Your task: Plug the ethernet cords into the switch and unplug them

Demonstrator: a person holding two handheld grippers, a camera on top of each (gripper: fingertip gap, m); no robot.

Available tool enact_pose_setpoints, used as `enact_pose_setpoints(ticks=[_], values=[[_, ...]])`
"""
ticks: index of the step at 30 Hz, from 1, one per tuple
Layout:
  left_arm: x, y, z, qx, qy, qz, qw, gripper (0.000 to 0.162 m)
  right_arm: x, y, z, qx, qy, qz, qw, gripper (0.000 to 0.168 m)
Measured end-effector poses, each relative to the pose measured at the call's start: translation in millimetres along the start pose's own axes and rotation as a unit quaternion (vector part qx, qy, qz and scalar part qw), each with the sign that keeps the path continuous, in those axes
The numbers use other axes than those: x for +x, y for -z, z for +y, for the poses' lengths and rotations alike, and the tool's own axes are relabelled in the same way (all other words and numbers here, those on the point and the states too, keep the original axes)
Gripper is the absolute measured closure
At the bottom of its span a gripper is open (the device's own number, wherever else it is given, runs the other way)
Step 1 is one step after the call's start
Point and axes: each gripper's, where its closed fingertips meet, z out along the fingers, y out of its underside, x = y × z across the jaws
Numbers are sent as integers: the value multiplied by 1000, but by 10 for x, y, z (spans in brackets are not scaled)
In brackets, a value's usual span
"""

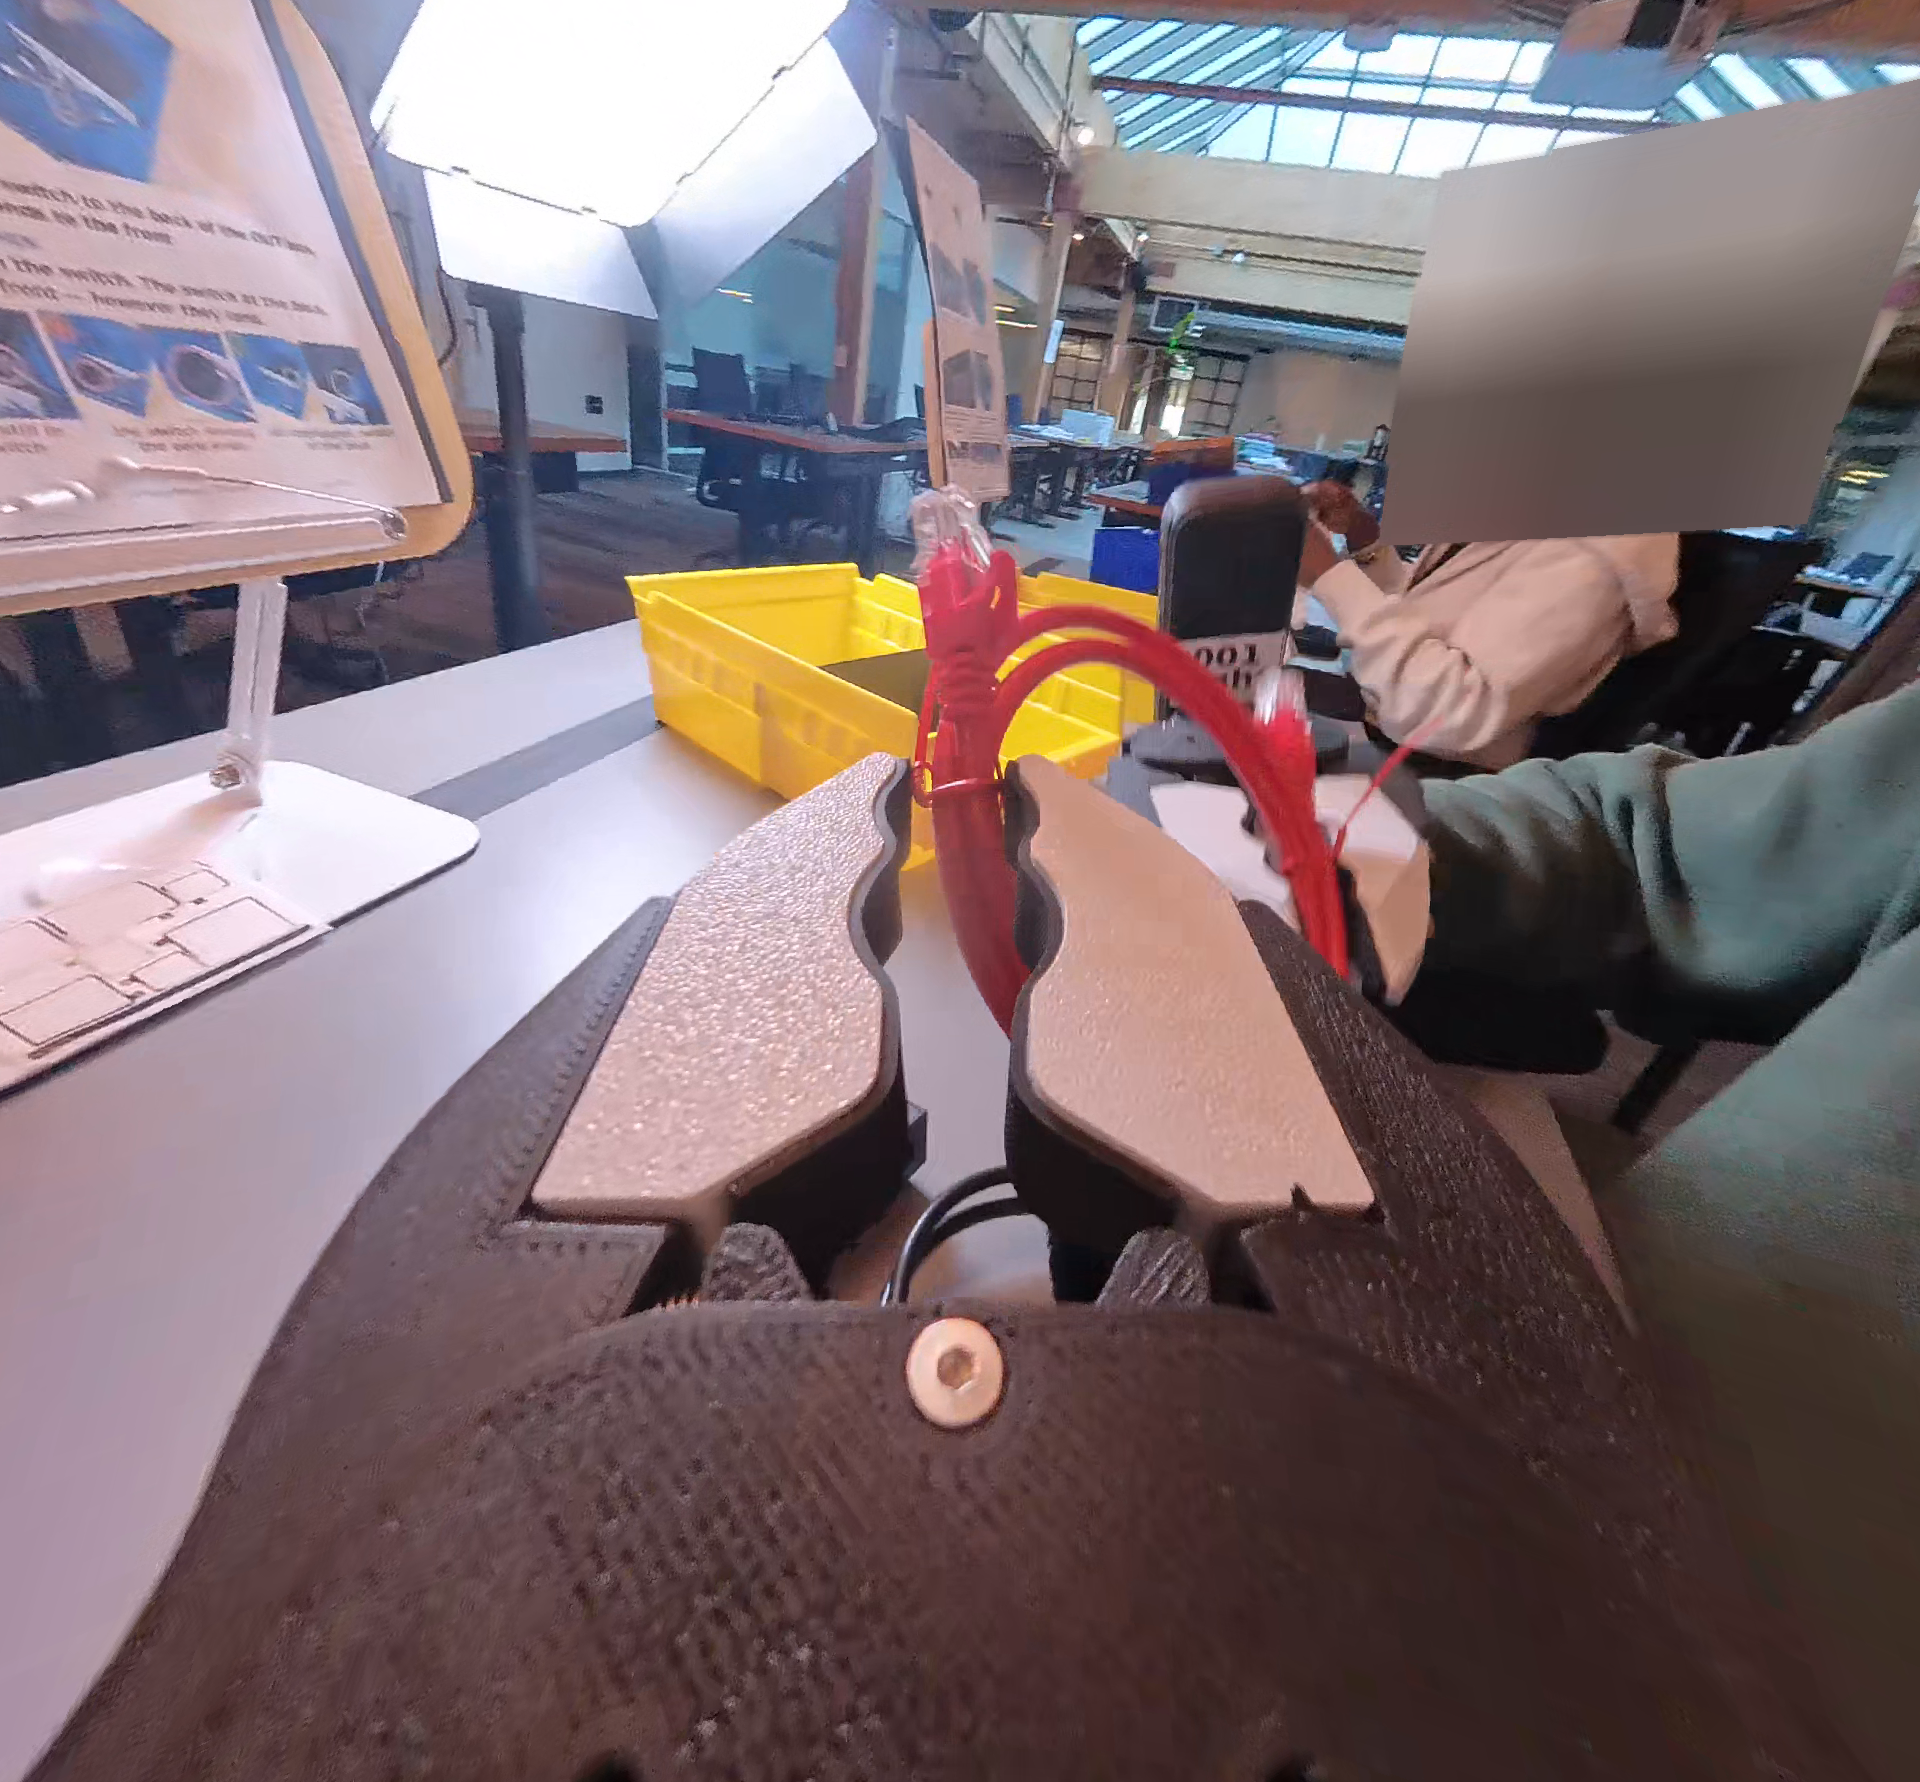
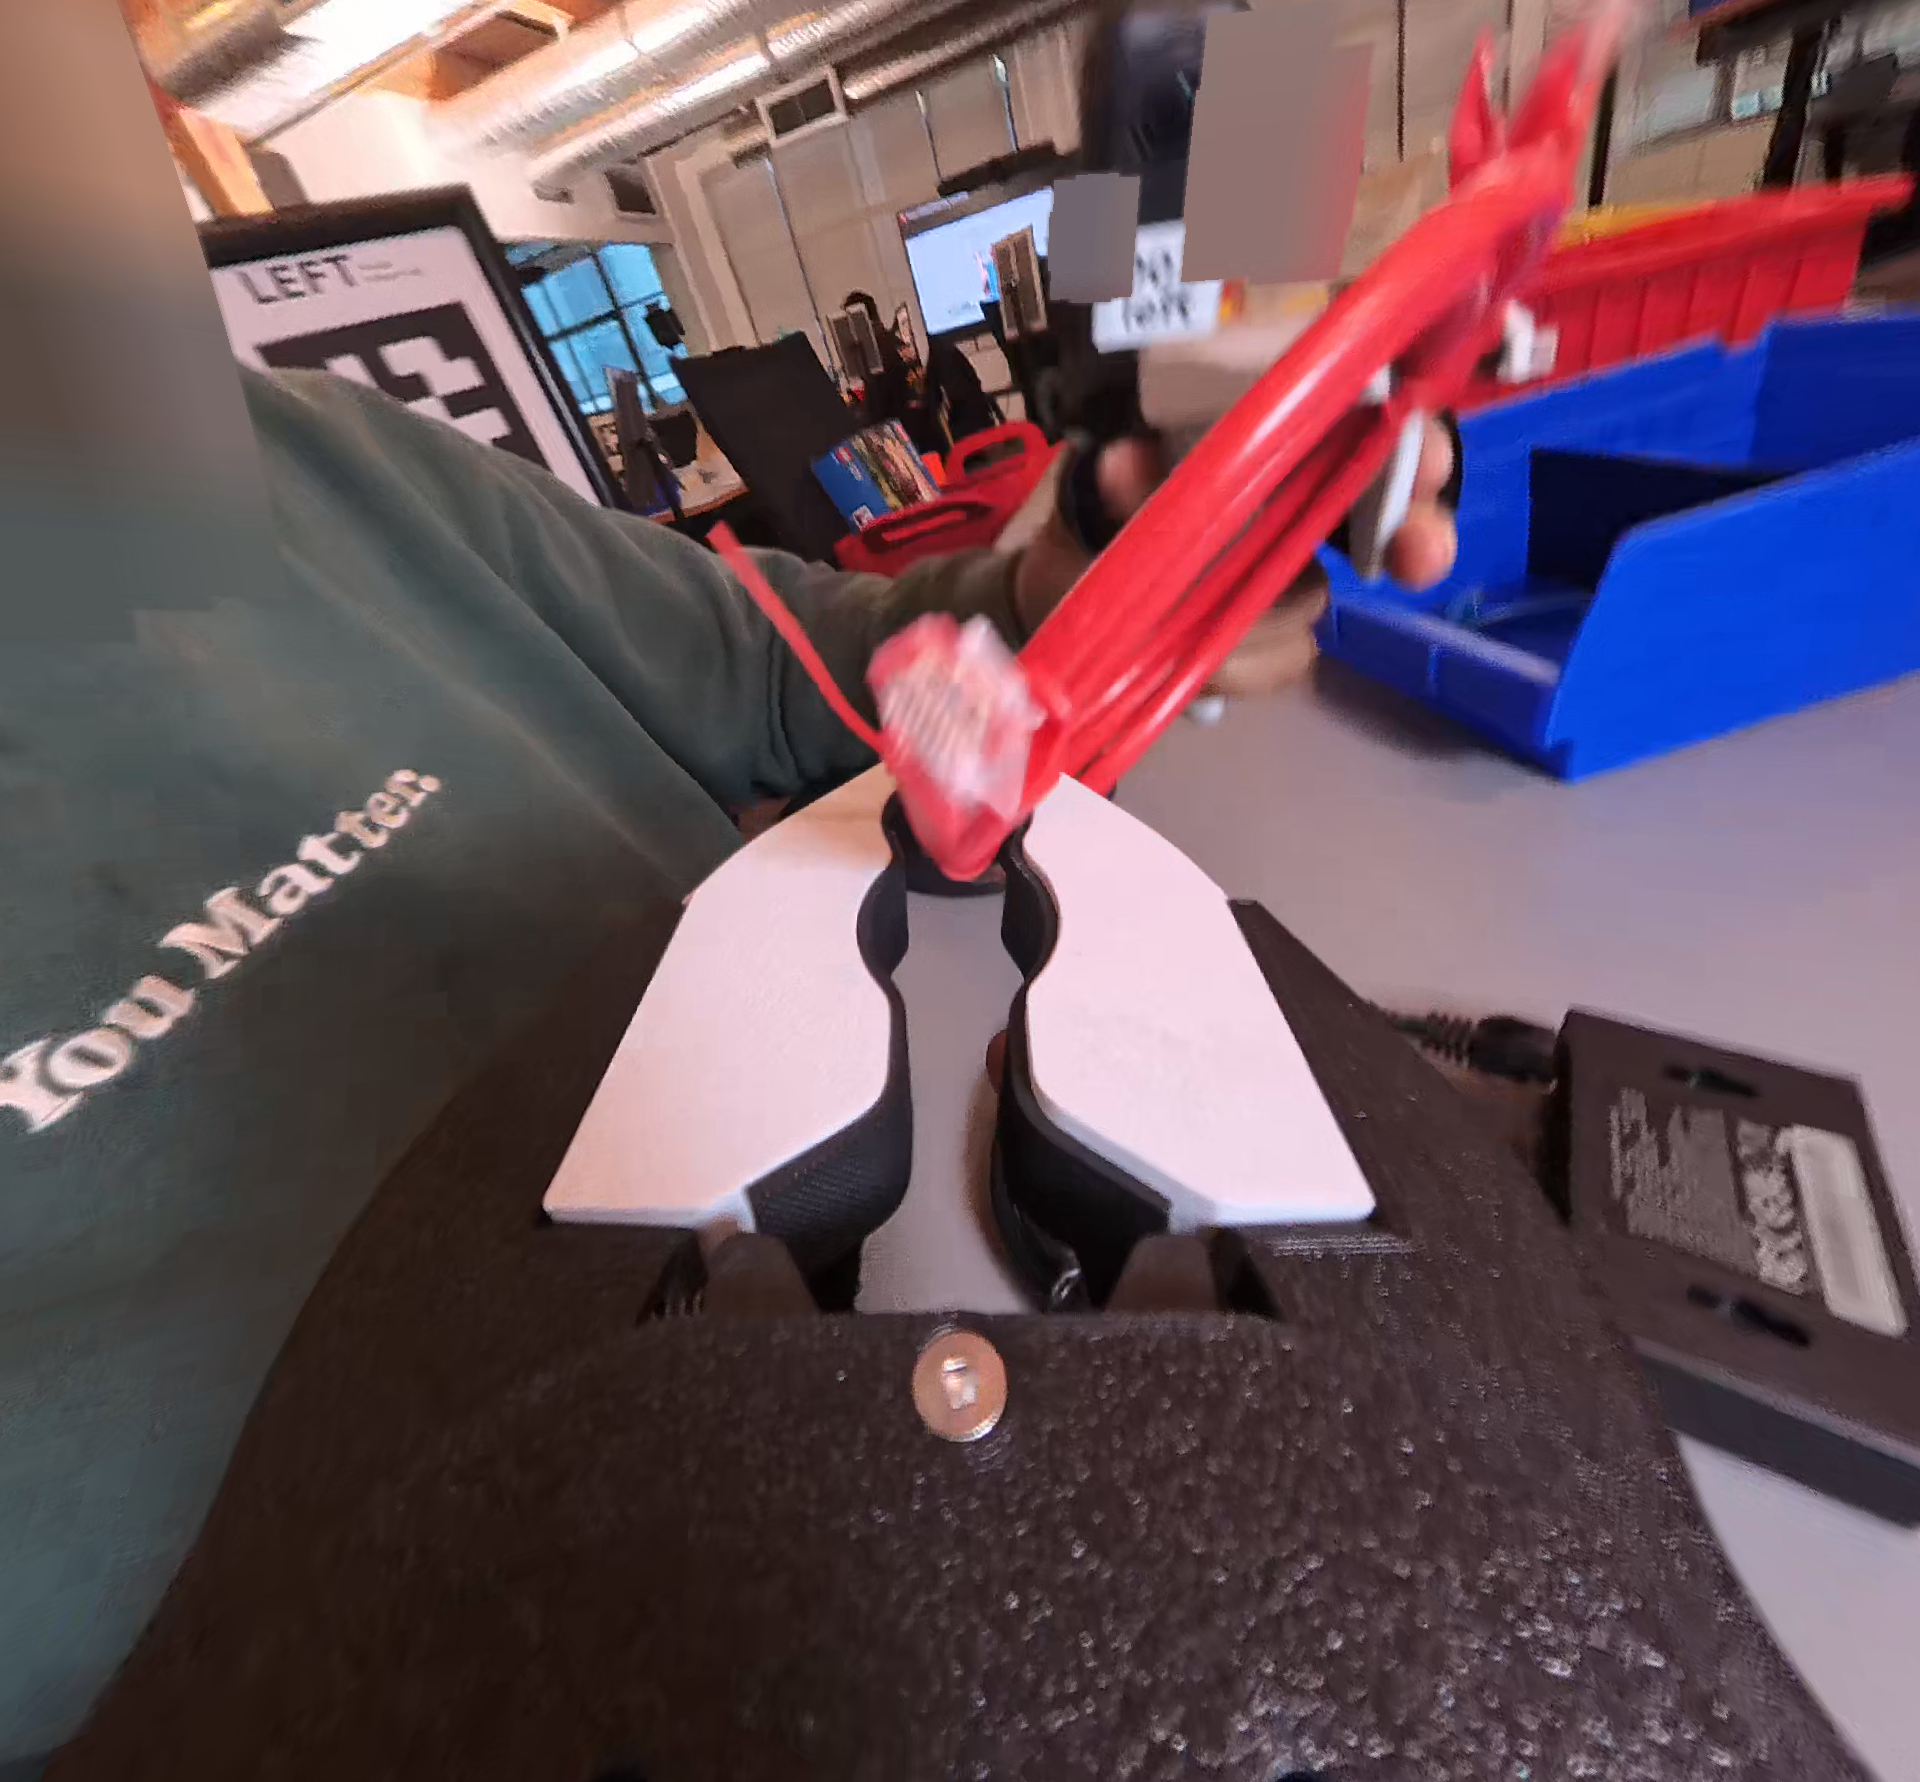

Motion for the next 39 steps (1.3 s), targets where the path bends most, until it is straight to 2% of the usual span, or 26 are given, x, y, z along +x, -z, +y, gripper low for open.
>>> enact_pose_setpoints(ticks=[4, 7, 9, 12, 15, 18, 19, 20, 22, 25, 30, 35, 37, 39], values=[[-102, 15, 99, -28, -4, -31, 999, 146, 132, -91, 204, -19, -78, 25, 996, 154], [-165, 88, 188, -39, 45, -32, 998, 147, 201, -104, 252, -26, -144, 33, 989, 154], [-173, 126, 252, -57, 61, -23, 996, 147, 213, -70, 248, -38, -159, 27, 986, 135], [-156, 193, 305, -91, 35, -13, 995, 147, 128, 61, 143, -79, -120, 10, 990, 103], [-37, 219, 388, -131, 36, 28, 990, 147, 72, 195, -47, -99, -77, 18, 992, 94], [125, 160, 568, -181, 34, 60, 981, 147, 228, 173, -76, -111, -76, 73, 988, 109], [193, 127, 627, -193, 34, 71, 978, 147, 300, 133, -11, -125, -78, 98, 984, 122], [266, 101, 665, -200, 39, 85, 975, 147, 418, 109, 75, -140, -80, 138, 977, 143], [295, 80, 725, -210, 46, 84, 973, 147, 522, 71, 193, -148, -98, 167, 970, 161], [259, 104, 842, -224, 51, 74, 970, 147, 535, 43, 356, -151, -181, 154, 959, 162], [207, 85, 955, -242, -85, 29, 966, 151, 552, 43, 565, -122, -313, 112, 935, 162], [239, 123, 1013, -258, -102, 38, 960, 153, 537, -14, 611, -101, -349, 106, 926, 162], [269, 139, 1050, -268, -90, 49, 958, 142, 540, -28, 594, -99, -344, 113, 927, 162], [252, 128, 1053, -261, -96, 41, 960, 147, 520, -42, 593, -105, -340, 111, 928, 162]])
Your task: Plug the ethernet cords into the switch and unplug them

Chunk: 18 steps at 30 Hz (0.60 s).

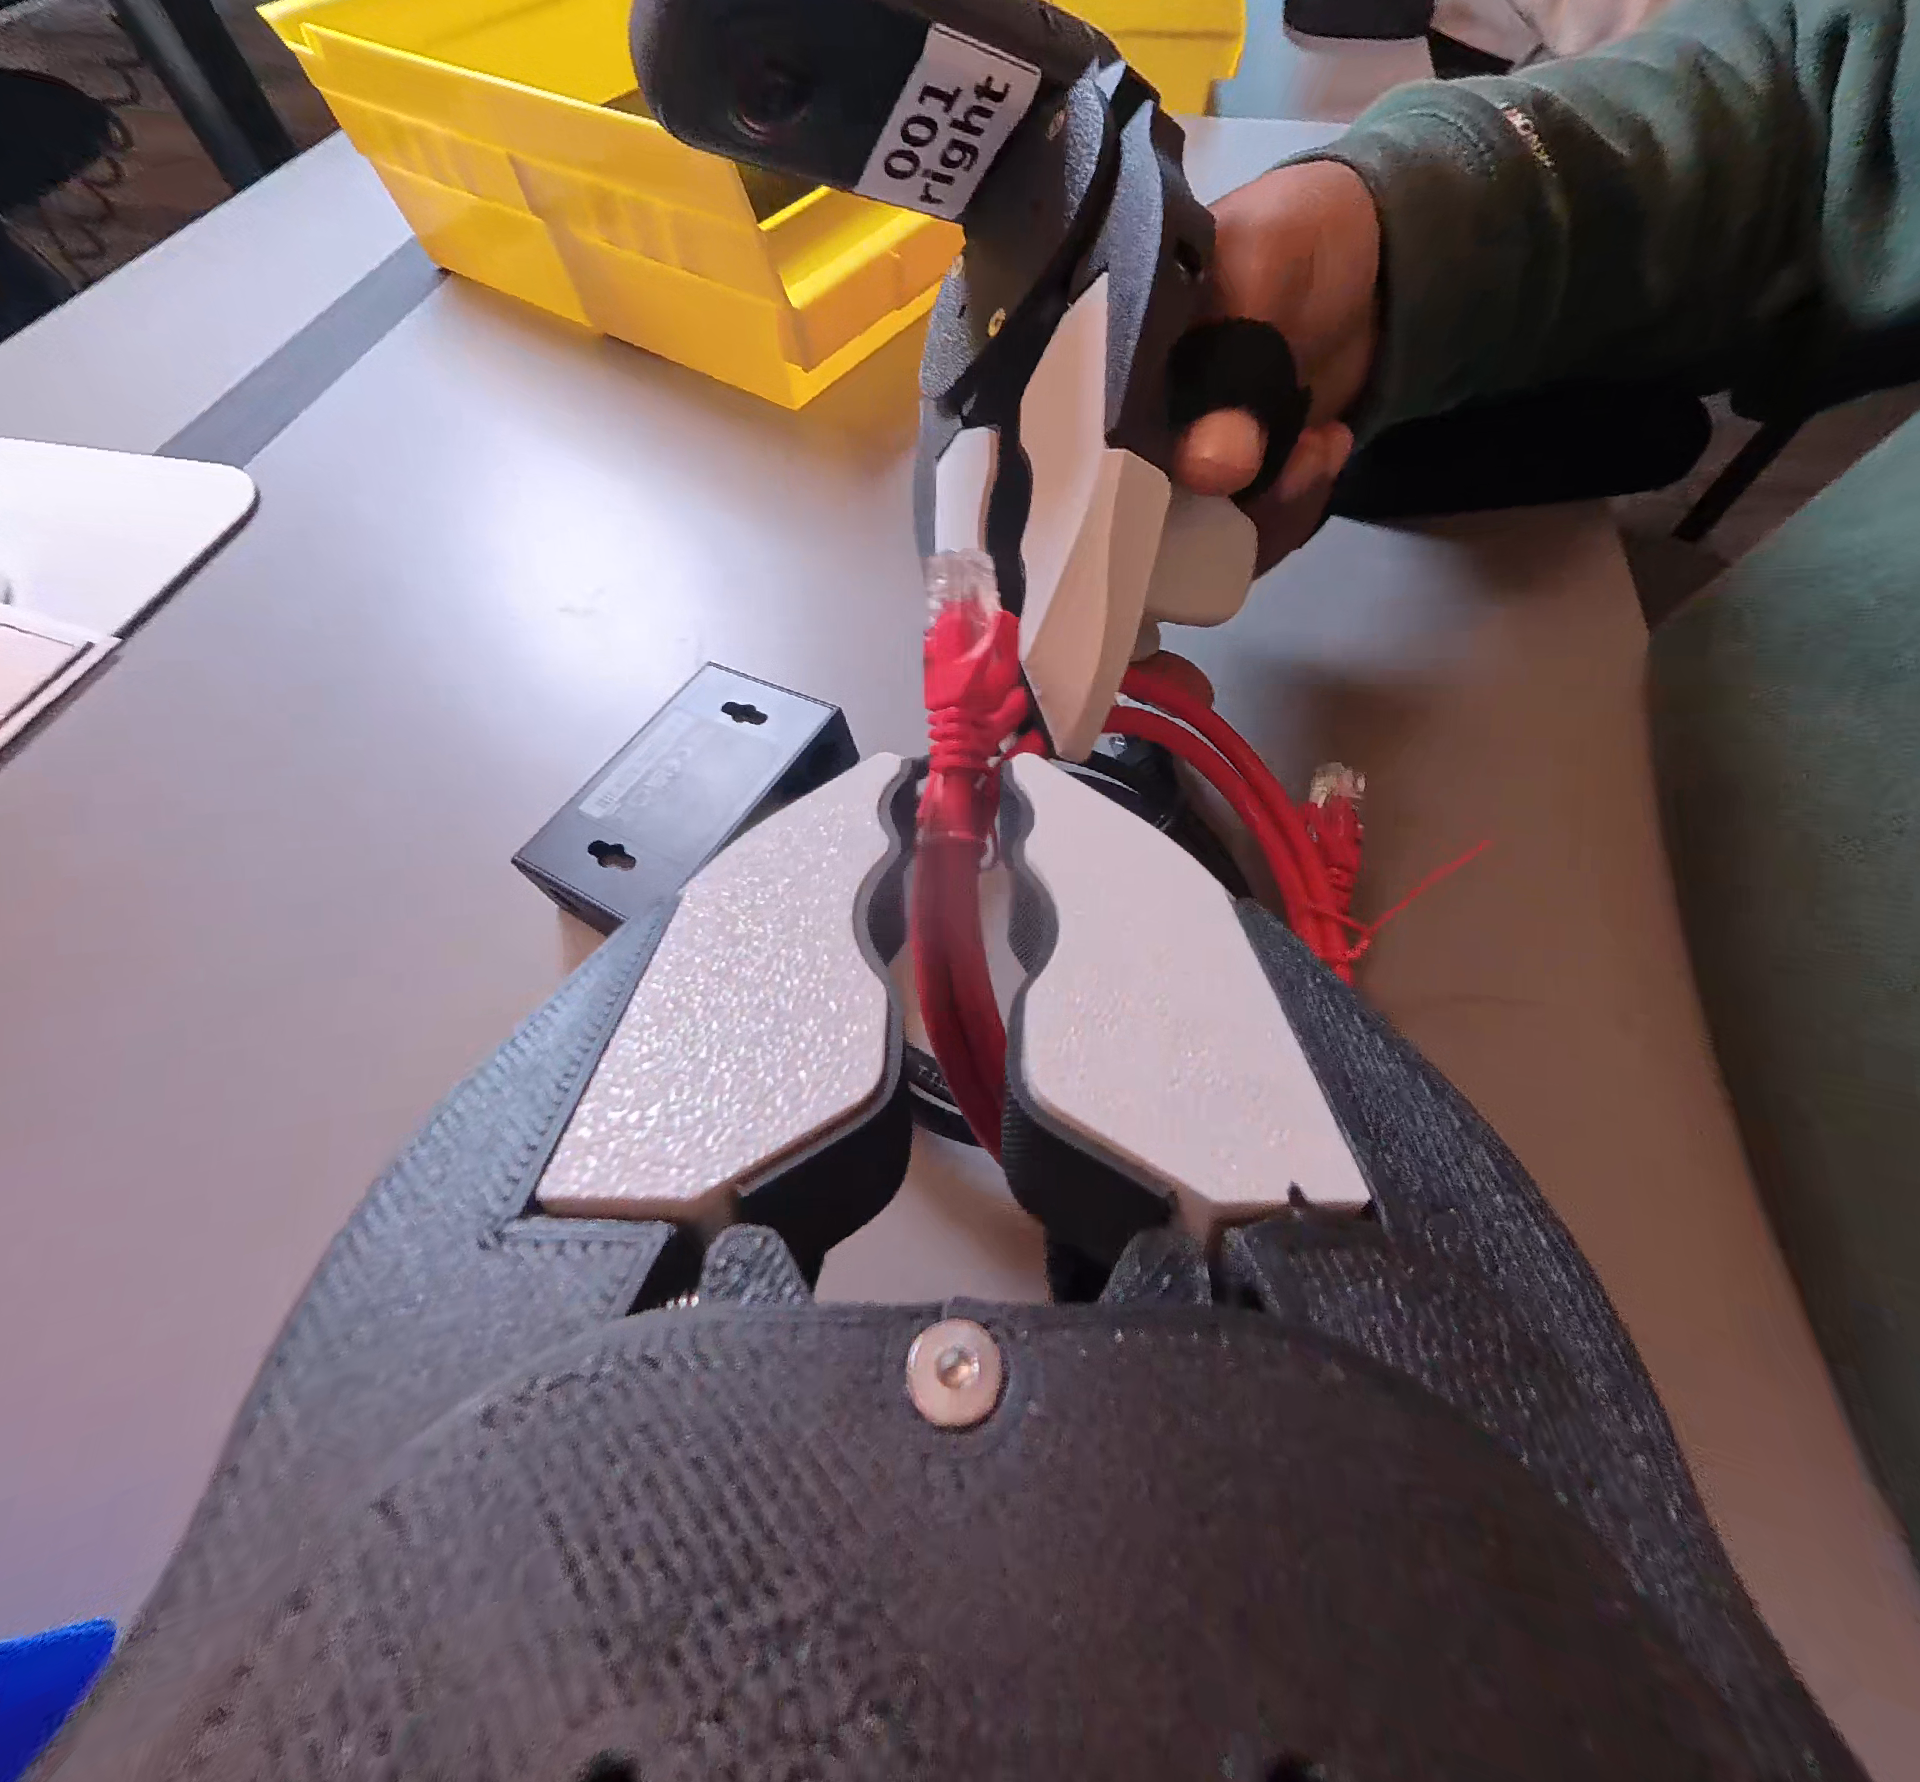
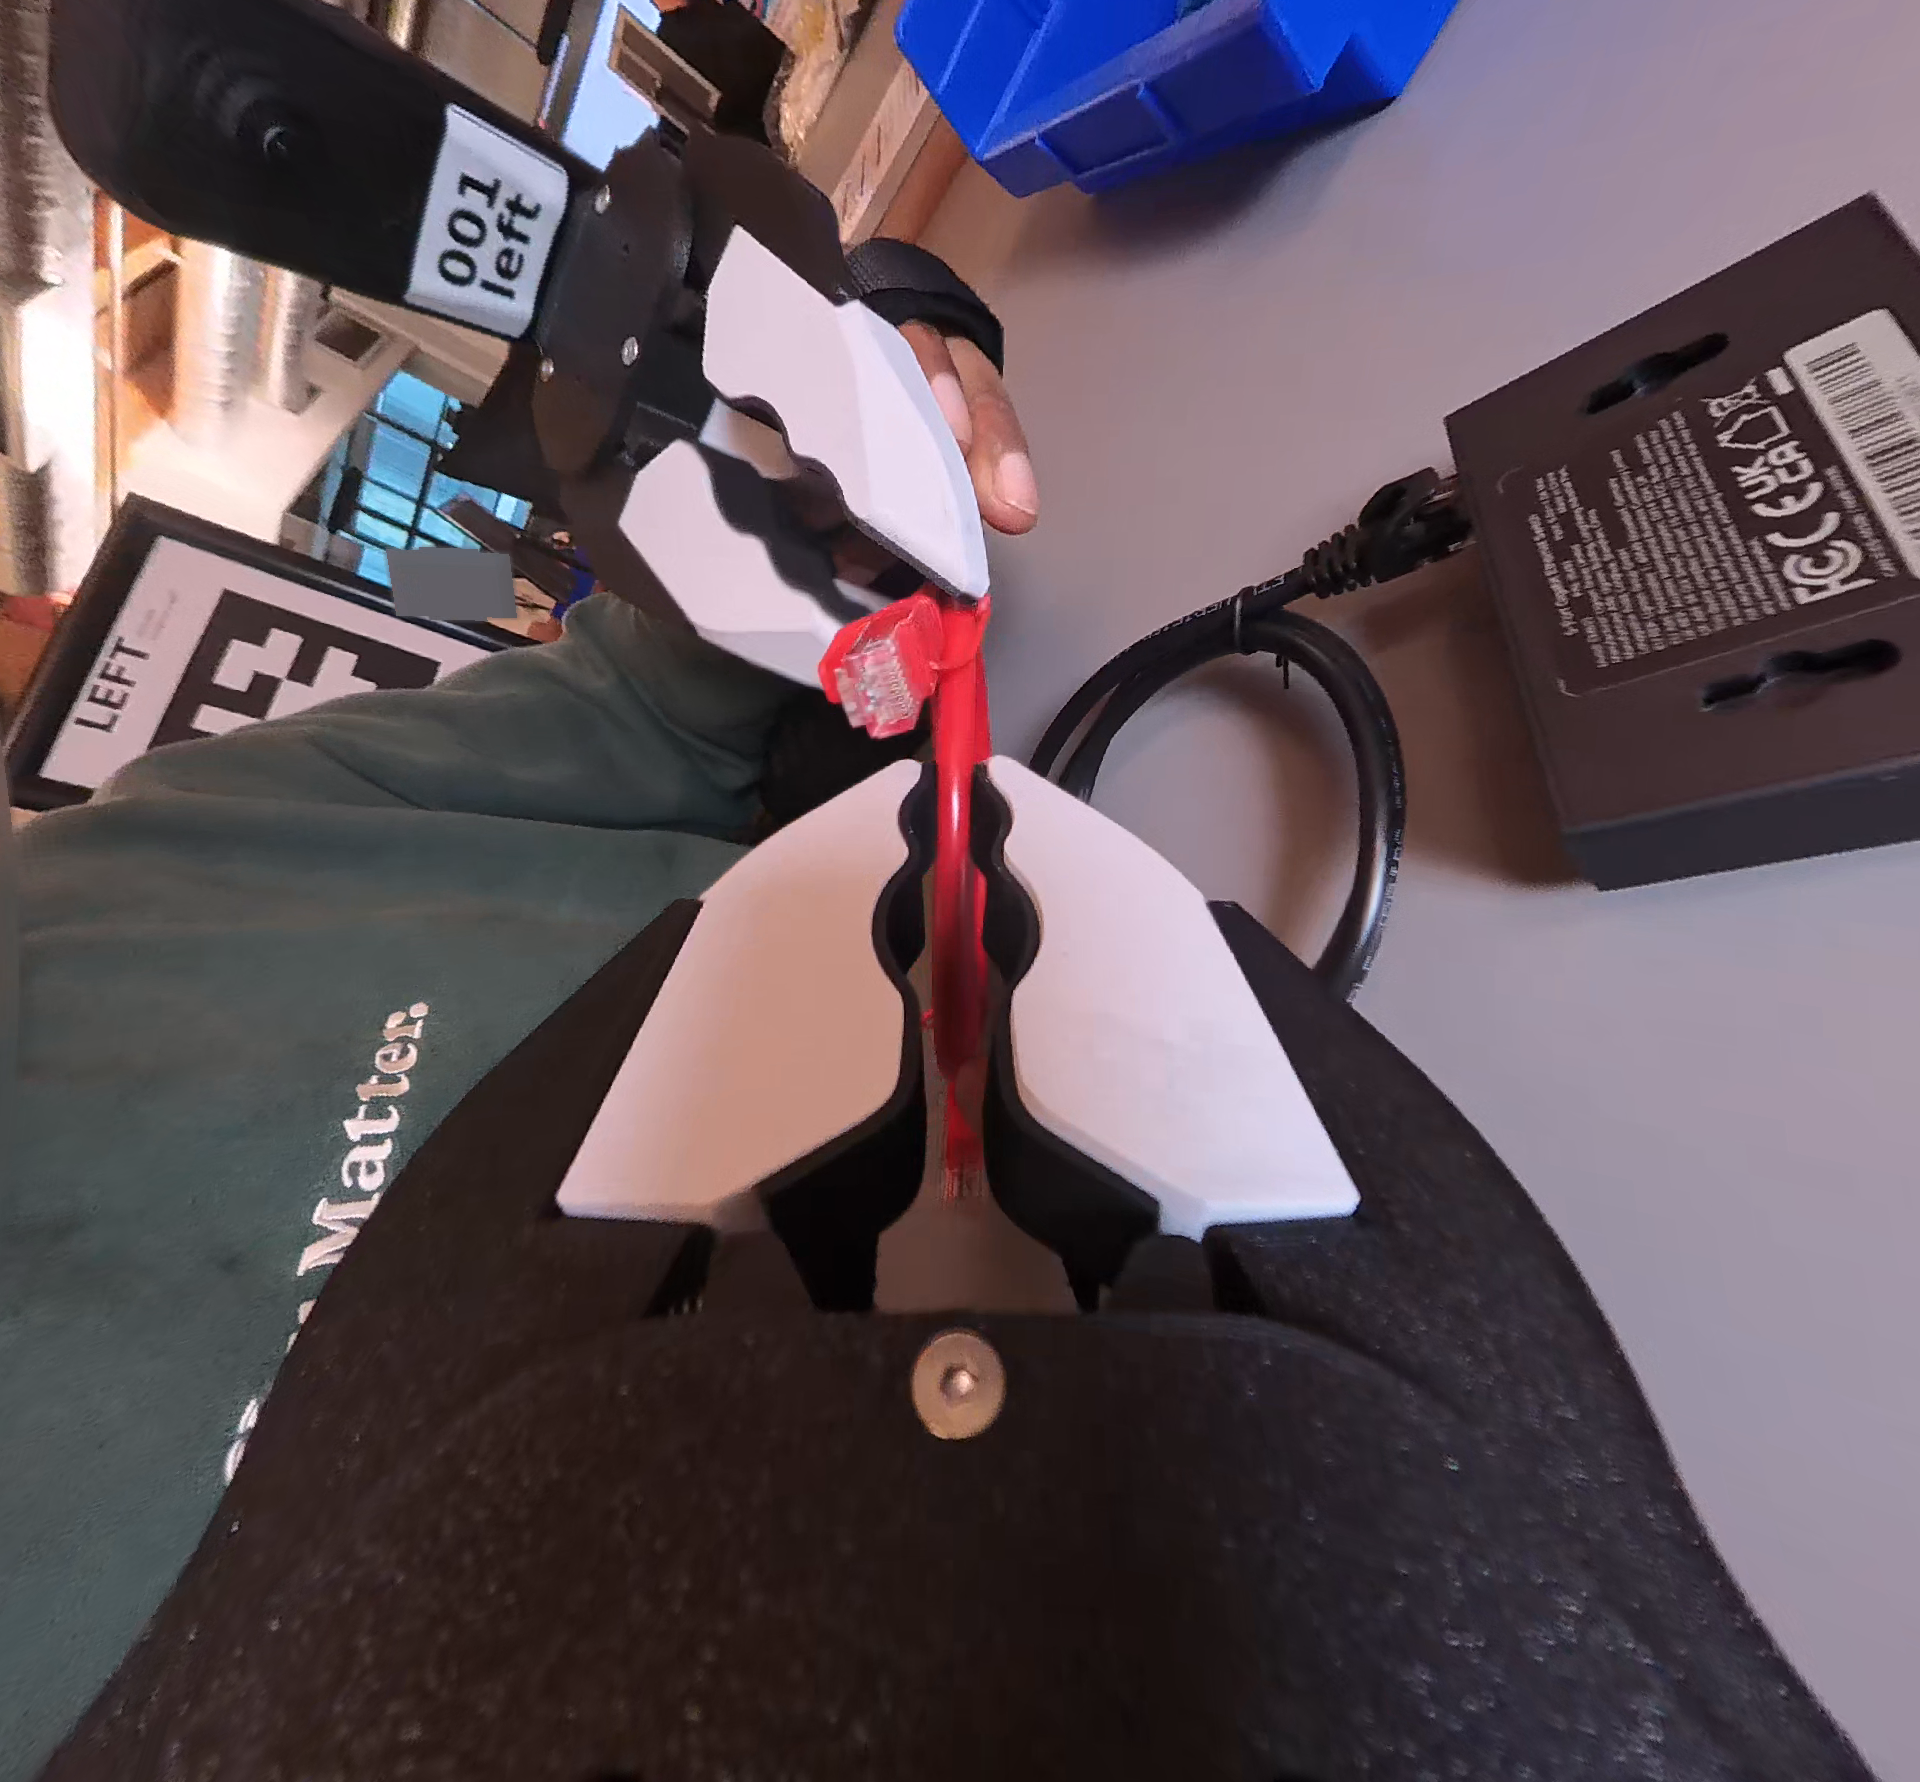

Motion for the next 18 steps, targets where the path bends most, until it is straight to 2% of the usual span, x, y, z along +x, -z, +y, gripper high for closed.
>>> enact_pose_setpoints(ticks=[6, 8, 9, 10, 12, 14, 18], values=[[35, -39, 56, -21, 28, 17, 999, 152, 30, -52, 106, -25, 15, 13, 999, 162], [26, -30, 71, -33, 42, 20, 998, 152, 71, -42, 88, -35, 89, 47, 994, 161], [-1, -13, 78, -37, 50, 18, 998, 152, 90, -1, 40, -39, 143, 72, 986, 155], [-32, 11, 95, -44, 61, 17, 997, 152, 119, 67, -40, -40, 198, 100, 974, 143], [-78, 65, 134, -54, 86, 19, 995, 152, 210, 243, -219, -56, 310, 155, 936, 131], [-132, 100, 194, -71, 116, 16, 991, 152, 367, 406, -375, -94, 413, 209, 882, 124], [-190, 97, 353, -105, 166, 22, 980, 152, 801, 550, -470, -273, 544, 274, 745, 101]])
